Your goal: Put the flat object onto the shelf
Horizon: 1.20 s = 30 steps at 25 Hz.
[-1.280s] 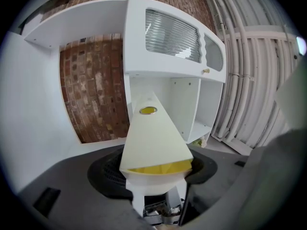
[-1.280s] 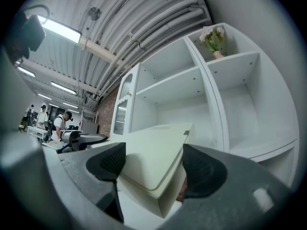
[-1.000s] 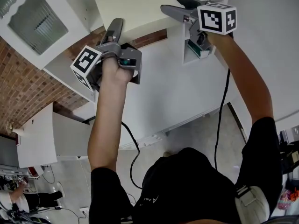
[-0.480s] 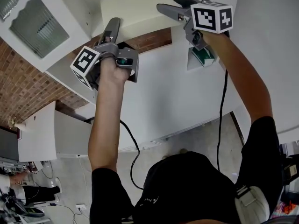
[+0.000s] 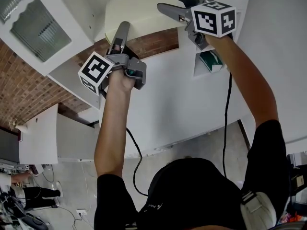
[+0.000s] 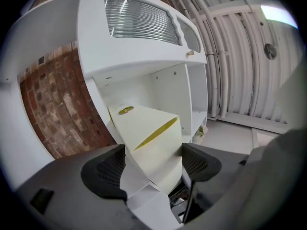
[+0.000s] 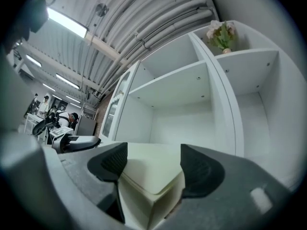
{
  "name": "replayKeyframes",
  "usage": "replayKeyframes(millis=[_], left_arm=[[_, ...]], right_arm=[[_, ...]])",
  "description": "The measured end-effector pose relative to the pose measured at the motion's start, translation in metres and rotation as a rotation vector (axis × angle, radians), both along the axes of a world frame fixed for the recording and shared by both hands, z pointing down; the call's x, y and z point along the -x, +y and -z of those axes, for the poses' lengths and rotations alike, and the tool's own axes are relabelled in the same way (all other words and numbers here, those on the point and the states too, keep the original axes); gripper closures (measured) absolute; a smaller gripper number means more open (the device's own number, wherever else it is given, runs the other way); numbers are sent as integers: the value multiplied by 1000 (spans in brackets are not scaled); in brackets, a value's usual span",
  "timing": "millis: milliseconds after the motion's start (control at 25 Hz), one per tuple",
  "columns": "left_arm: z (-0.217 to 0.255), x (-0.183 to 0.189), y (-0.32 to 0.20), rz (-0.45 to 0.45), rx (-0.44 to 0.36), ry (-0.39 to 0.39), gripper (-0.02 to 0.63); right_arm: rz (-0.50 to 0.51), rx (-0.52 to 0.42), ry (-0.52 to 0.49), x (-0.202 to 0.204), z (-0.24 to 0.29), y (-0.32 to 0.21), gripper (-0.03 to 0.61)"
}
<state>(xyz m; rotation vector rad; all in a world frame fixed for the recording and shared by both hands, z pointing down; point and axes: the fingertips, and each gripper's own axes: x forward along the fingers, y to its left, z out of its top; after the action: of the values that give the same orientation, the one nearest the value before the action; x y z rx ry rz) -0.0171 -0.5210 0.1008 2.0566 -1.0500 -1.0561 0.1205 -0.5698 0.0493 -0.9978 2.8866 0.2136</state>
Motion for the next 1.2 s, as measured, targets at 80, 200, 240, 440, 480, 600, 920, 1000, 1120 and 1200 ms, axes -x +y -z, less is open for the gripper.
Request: replayKeyframes(millis=[80,200,240,440,480,600,920,1000,1120,1200], left_arm=[[-2,0,-3,10,-9,-20,255],[-3,1,-8,16,-8,-29,255],[-3,2,-10,16,-6,-29,255],[-4,9,-20,16,-3,-33,255],[-4,10,-22,15,-2,-37,255],[-4,11,-25,11,-4,-43,255],[-2,11,-20,13,-39,-73,252],[-1,12,-15,13,-48,-78,250],[1,12,-6,12,-61,-81,247],[0,10,3,15,-70,-105,247]], right_arm=[[-13,-17,-2,-1,-1,-5,233],[-22,-22,-18,-1,-1,-11,233],[-23,-22,-23,0,-1,-12,233],[-26,-27,-43,6,-1,-19,233],[-29,-28,-47,6,-1,-21,233],[-34,-32,-50,8,-1,-24,233],[-10,-72,-80,7,4,-19,233],[-7,-86,-88,4,6,-15,233],[-8,-101,-91,-2,9,-6,233],[-6,-114,-96,-7,10,3,233]])
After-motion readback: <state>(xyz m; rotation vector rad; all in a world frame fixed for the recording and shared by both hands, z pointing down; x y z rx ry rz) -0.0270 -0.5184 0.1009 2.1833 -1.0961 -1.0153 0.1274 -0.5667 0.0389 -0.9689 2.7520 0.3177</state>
